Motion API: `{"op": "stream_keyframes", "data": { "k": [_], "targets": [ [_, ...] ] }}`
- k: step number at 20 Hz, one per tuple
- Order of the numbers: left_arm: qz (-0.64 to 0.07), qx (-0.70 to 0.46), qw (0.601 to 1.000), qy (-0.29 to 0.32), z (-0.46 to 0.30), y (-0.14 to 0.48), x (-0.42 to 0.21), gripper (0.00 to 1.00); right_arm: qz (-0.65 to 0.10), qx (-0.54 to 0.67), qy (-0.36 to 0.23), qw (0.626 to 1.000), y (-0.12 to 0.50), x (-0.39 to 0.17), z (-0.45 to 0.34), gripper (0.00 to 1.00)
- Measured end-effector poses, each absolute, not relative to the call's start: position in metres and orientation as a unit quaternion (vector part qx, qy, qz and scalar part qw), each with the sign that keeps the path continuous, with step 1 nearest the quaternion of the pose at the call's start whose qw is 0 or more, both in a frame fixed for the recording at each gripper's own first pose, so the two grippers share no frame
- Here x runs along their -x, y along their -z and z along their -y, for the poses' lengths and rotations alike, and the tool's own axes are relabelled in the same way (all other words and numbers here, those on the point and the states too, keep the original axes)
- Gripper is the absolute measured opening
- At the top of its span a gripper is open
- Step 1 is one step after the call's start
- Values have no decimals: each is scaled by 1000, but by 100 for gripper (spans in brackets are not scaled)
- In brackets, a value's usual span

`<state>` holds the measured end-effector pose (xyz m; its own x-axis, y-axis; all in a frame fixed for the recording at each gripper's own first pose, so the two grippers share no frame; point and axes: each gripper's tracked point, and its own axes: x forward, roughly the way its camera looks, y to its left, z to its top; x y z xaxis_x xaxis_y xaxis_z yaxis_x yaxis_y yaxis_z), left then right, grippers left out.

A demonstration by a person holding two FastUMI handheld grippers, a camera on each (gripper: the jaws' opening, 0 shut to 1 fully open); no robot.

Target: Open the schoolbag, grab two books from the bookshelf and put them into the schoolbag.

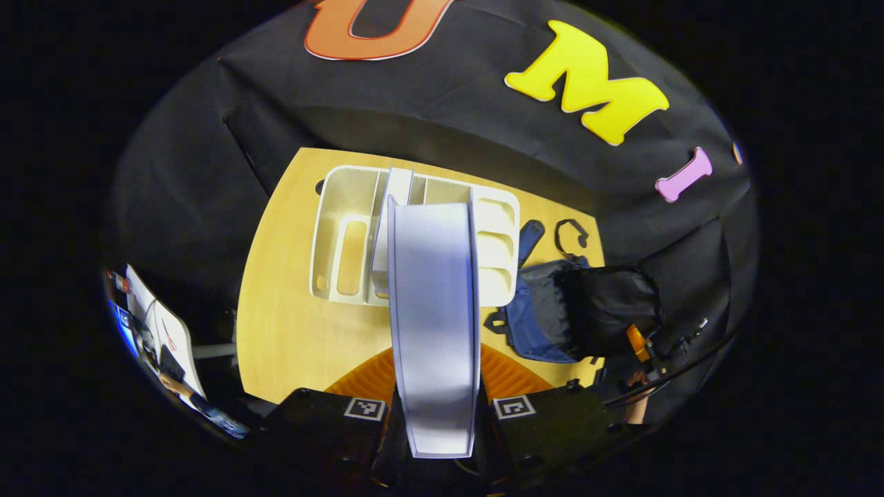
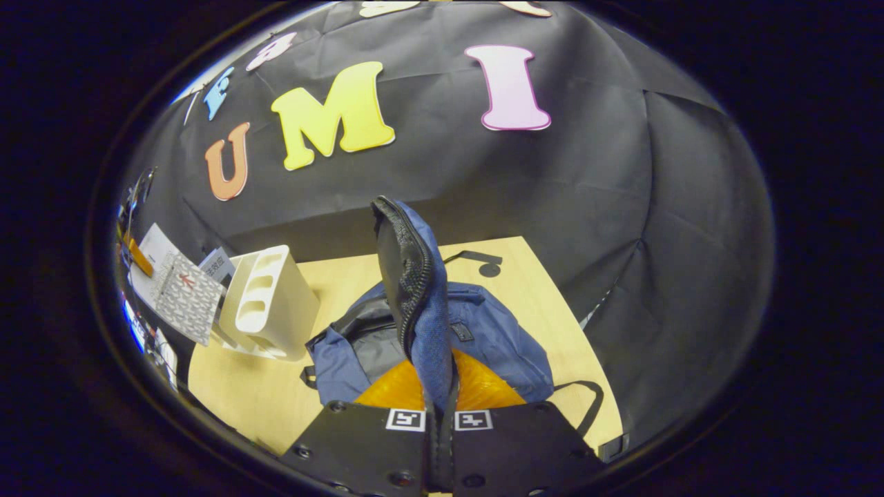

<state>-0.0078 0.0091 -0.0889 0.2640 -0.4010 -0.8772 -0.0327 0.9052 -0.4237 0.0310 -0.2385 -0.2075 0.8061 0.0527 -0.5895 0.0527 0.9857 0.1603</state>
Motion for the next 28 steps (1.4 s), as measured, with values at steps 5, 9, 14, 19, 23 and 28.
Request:
{"op": "stream_keyframes", "data": {
  "k": [5, 9, 14, 19, 23, 28],
  "targets": [
    [-554, 289, 764, 159, 15, 78, 24, 42, -315, -92, 15, 945, 208, -26, 237, 1],
    [-523, 337, 754, 210, 70, 92, 34, 42, -318, -98, 22, 943, 210, -22, 235, 1],
    [-518, 370, 729, 250, 172, 119, 54, 42, -318, -99, 28, 943, 209, -24, 238, 1],
    [-532, 379, 717, 246, 248, 155, 48, 42, -320, -116, 32, 940, 212, -22, 244, 1],
    [-536, 358, 723, 251, 291, 191, 45, 42, -316, -121, 33, 941, 209, -24, 250, 0],
    [-531, 387, 699, 281, 348, 229, 47, 42, -307, -122, 29, 943, 202, -26, 249, 1]
  ]
}}
